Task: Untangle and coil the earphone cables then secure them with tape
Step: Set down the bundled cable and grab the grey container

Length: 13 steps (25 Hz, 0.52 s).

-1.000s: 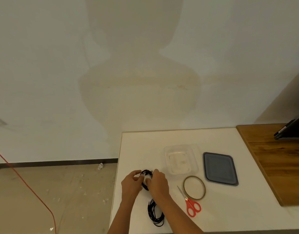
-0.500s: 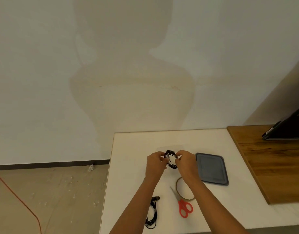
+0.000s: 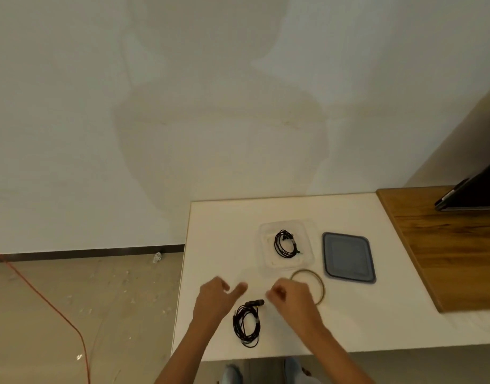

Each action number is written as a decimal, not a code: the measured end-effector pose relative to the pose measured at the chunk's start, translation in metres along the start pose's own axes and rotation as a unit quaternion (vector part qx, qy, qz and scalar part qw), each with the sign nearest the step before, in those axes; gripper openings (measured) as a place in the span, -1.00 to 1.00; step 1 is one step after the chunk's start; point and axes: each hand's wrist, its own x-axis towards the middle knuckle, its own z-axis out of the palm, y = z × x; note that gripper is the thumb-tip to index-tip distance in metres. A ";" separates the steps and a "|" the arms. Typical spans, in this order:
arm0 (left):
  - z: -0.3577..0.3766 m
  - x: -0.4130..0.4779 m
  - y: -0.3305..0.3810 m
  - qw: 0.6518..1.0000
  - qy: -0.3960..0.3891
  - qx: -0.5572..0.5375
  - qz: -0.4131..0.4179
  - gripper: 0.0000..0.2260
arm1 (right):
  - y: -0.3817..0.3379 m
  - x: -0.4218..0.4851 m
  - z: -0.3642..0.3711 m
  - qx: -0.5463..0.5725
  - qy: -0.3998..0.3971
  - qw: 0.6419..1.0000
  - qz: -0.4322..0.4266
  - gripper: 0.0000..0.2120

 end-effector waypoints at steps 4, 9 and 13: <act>0.027 -0.022 -0.029 0.994 -0.085 -0.054 -0.053 -0.64 | 0.000 -0.027 0.043 -0.076 -0.131 0.987 0.056 -0.70; 0.030 -0.034 -0.010 0.974 -0.040 -0.205 -0.082 -0.84 | -0.015 -0.031 0.030 0.013 -0.040 0.997 0.070 -0.88; 0.002 -0.022 0.061 0.959 0.014 -0.273 0.072 -0.92 | -0.029 0.007 -0.035 0.090 0.111 0.989 0.025 -0.92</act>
